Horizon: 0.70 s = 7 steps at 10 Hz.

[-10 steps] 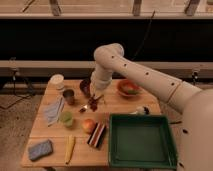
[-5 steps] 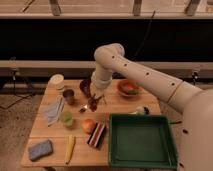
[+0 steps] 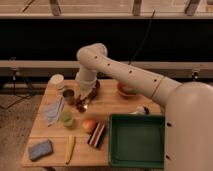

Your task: Place grapes in plastic cup

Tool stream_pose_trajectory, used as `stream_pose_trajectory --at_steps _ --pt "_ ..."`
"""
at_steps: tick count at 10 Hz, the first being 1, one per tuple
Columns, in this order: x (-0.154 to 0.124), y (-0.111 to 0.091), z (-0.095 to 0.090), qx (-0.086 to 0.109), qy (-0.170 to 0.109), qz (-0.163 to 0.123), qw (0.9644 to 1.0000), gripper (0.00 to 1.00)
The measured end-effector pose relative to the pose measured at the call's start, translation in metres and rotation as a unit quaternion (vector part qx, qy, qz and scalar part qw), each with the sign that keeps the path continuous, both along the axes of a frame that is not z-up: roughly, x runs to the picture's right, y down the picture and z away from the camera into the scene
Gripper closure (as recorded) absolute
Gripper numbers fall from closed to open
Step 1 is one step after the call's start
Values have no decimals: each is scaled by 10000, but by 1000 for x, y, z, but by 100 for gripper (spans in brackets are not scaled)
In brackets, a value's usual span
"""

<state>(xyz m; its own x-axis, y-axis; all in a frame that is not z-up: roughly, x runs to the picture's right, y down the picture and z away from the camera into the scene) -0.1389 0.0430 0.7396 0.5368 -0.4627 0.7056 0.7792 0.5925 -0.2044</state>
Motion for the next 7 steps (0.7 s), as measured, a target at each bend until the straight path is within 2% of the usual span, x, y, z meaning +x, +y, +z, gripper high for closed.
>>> stream_pose_trajectory --at_steps 4,7 --pt "-32 6 -24 110 -539 -291 9981 100" --pt "-49 19 -38 87 -813 -467 9956 100"
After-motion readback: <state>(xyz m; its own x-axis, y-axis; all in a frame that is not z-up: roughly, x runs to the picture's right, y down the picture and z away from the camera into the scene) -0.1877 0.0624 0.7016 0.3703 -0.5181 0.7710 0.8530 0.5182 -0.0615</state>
